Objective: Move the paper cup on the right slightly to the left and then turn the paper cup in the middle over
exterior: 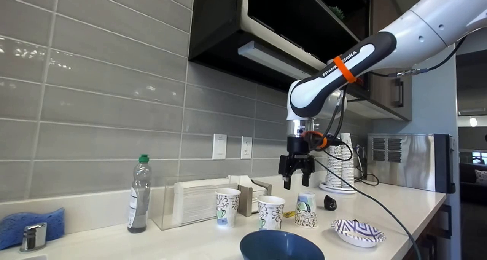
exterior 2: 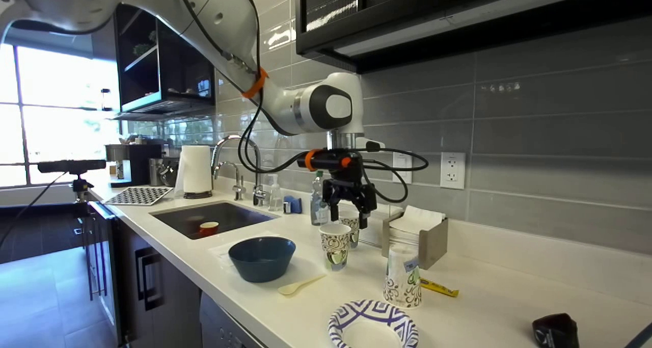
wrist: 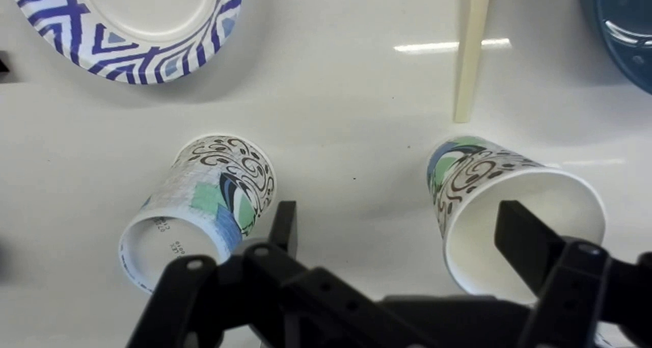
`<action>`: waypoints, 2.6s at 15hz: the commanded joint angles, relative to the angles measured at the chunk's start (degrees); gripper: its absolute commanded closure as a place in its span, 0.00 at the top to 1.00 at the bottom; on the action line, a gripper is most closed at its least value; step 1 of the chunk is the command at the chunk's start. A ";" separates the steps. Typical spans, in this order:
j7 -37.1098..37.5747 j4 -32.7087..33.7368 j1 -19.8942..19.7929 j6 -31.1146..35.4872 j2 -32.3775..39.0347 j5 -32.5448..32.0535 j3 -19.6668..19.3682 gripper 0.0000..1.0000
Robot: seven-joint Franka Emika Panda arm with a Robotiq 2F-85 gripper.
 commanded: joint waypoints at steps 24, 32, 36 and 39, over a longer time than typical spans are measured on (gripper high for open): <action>18.35 -5.07 3.13 8.98 2.56 -2.46 -1.73 1.00; 25.33 -7.28 3.94 6.30 1.08 -10.93 -3.92 1.00; 27.87 -8.63 4.29 3.27 -0.65 -15.32 -4.35 1.00; 27.98 -9.65 3.98 -0.42 -2.71 -16.13 -3.88 1.00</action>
